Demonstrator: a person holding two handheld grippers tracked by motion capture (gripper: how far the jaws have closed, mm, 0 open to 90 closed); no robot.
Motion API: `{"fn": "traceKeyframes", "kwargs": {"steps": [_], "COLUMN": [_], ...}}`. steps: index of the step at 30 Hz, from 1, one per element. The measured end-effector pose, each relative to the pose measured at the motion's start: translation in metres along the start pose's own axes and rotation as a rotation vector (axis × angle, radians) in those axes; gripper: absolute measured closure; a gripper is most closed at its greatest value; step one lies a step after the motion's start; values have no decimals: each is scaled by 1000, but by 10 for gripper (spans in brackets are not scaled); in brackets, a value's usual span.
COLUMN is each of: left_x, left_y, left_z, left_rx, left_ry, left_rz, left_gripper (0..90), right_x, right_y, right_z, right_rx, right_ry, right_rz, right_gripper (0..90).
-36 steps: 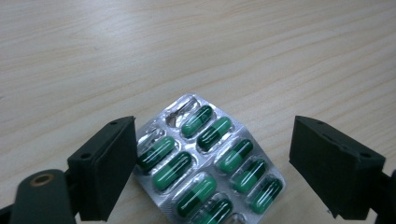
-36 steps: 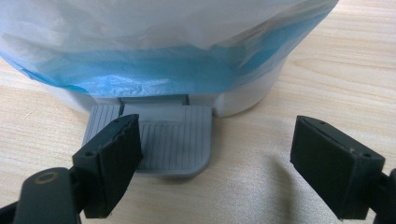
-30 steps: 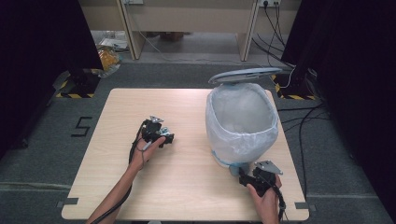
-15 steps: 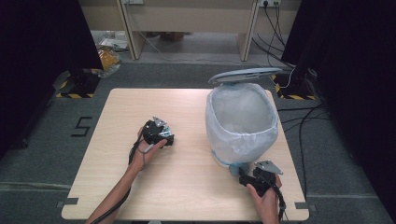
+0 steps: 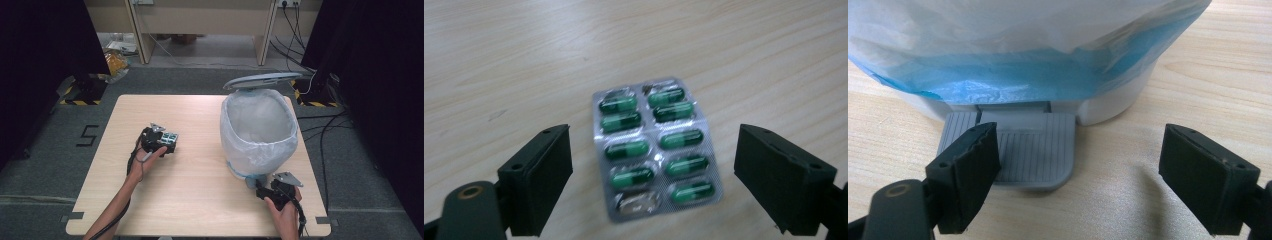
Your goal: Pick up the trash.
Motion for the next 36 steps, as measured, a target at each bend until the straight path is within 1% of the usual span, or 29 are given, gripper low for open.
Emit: {"fn": "traceKeyframes", "kwargs": {"steps": [1, 3, 6, 8, 9, 10, 11, 13, 15, 17, 18, 21, 25, 26, 30, 33, 36], "left_x": [-2, -4, -5, -4, -3, -2, -1, 0, 0, 0, -1, -4, -11, -13, -24, -33, -40], "left_y": [-3, -9, -16, -18, -18, -17, -17, -17, -17, -16, -15, -8, 5, 8, 20, 28, 35], "left_z": [2, 4, 4, 3, 4, 4, 4, 5, 5, 6, 6, 6, 10, 12, 18, 22, 24], "left_rx": [3, 15, 29, 23, 13, 7, 9, 17, 22, 13, 5, -13, -47, -53, -86, -97, -112], "left_ry": [4, -4, 0, 28, 33, 29, 24, 35, 28, 36, 46, 44, 58, 51, 51, 33, 31], "left_rz": [1, 5, 16, -2, -14, -14, -9, -21, -24, -33, -39, -53, -82, -89, -125, -151, -171], "left_gripper": [152, 153, 156, 173, 222, 302, 334, 337, 339, 339, 339, 339, 339, 339, 339, 339, 339], "right_x": [0, 0, 0, 0, 0, 0, 0, 0, 0, 0, 0, 0, 0, 0, 0, 0, 0], "right_y": [0, 0, 0, 0, 0, 0, 0, 0, -1, 0, -1, 0, -1, -1, -1, -1, 0], "right_z": [0, 0, 0, 0, 0, 0, 0, 0, 0, 0, 0, 0, 0, 0, 0, 0, 0], "right_rx": [0, 0, 1, 3, 4, 4, 4, 4, 1, 2, 2, 3, 1, 1, 1, 1, 3], "right_ry": [-1, 0, -3, -5, -7, -7, -7, -5, -1, -1, -1, -4, -1, 0, 0, 0, -1], "right_rz": [0, 0, 4, 10, 11, 11, 11, 12, 11, 11, 11, 12, 12, 11, 11, 11, 12], "right_gripper": [169, 169, 169, 169, 169, 169, 169, 169, 169, 169, 169, 169, 169, 169, 169, 169, 169]}}
Point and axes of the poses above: each handheld gripper's, and its own axes: y roughly backward along the jaws, z roughly out of its top, x roughly to its left, the point moved 8 cm from there along -y, roughly forward along the jaws, and after that the axes turned 2 degrees about -z, right-handed, at the moved point
